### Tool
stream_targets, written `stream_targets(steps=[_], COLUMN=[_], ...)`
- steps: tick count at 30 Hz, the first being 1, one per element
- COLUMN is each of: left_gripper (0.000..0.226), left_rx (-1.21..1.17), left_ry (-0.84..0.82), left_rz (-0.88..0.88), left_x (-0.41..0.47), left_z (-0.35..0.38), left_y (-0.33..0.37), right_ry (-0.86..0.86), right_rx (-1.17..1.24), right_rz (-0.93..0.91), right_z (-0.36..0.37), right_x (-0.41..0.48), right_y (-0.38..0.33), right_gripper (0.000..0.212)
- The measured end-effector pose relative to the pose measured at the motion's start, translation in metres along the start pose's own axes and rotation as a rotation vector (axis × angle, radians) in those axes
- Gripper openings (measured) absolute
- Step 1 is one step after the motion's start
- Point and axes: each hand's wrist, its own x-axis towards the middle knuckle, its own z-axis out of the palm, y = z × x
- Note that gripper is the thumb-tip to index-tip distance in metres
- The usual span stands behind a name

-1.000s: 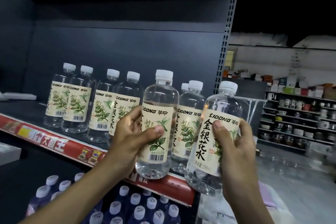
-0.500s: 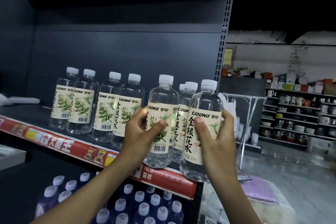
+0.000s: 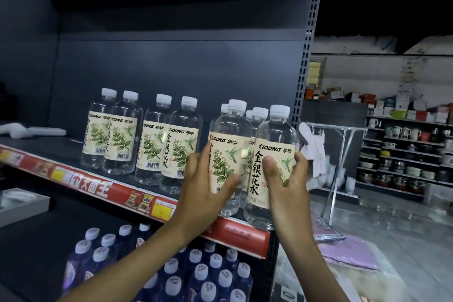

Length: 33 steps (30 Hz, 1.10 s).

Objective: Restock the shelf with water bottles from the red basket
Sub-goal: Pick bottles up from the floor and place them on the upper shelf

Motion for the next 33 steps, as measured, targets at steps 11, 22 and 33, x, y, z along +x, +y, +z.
stream_targets(steps=[11, 22, 33], left_gripper=[0.094, 0.080, 0.082], left_rx=[0.406, 0.457, 0.513], left_ry=[-0.113, -0.123, -0.182], left_rz=[0.019, 0.026, 0.011], left_x=[-0.009, -0.004, -0.006], left_z=[-0.006, -0.002, -0.006], left_y=[-0.007, -0.020, -0.005], right_ry=[-0.095, -0.196, -0.194], right_rx=[-0.183, -0.239, -0.247], right_rz=[0.024, 0.052, 0.041], right_z=[0.006, 0.006, 0.005], right_x=[-0.025, -0.023, -0.017], right_y=[0.017, 0.007, 0.022], right_gripper=[0.088, 0.085, 0.087])
